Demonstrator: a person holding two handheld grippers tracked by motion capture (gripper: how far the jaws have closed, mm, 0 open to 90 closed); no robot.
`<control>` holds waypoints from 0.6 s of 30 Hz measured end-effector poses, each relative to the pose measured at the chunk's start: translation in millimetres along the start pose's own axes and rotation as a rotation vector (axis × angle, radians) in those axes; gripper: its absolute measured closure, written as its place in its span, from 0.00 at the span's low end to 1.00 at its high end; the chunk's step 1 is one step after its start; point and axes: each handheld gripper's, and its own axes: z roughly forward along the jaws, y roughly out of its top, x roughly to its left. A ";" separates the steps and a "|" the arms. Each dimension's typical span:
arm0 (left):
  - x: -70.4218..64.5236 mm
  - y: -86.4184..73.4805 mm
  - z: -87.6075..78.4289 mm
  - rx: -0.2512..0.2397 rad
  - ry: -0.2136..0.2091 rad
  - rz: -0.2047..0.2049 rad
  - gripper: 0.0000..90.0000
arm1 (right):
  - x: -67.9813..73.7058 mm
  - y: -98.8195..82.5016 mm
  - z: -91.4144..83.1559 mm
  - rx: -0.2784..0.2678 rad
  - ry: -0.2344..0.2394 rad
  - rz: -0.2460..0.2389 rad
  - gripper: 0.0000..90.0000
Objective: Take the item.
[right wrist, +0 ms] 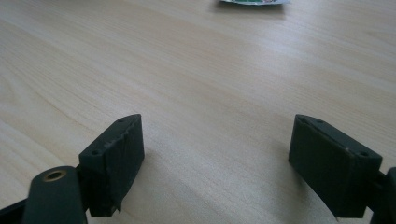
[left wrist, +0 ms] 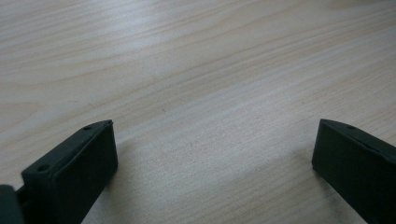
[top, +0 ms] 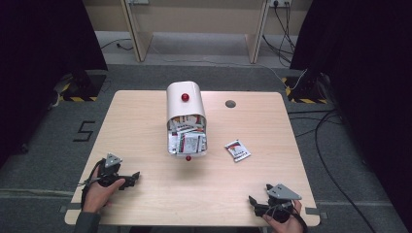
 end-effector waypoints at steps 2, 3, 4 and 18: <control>0.0 0.0 0.0 0.000 0.000 0.000 0.00 | 1.3 -1.6 0.7 -0.012 -0.003 0.001 0.19; 0.0 0.0 0.0 0.000 0.000 0.000 0.00 | 2.1 -2.4 1.0 -0.018 -0.004 0.002 0.18; 0.0 0.0 0.0 0.000 0.000 0.000 0.00 | 2.4 -2.9 1.4 -0.023 -0.003 0.001 0.18; -0.2 -0.2 -0.3 0.001 0.001 0.001 0.00 | 7.0 -9.4 0.8 -0.063 -0.007 0.005 0.15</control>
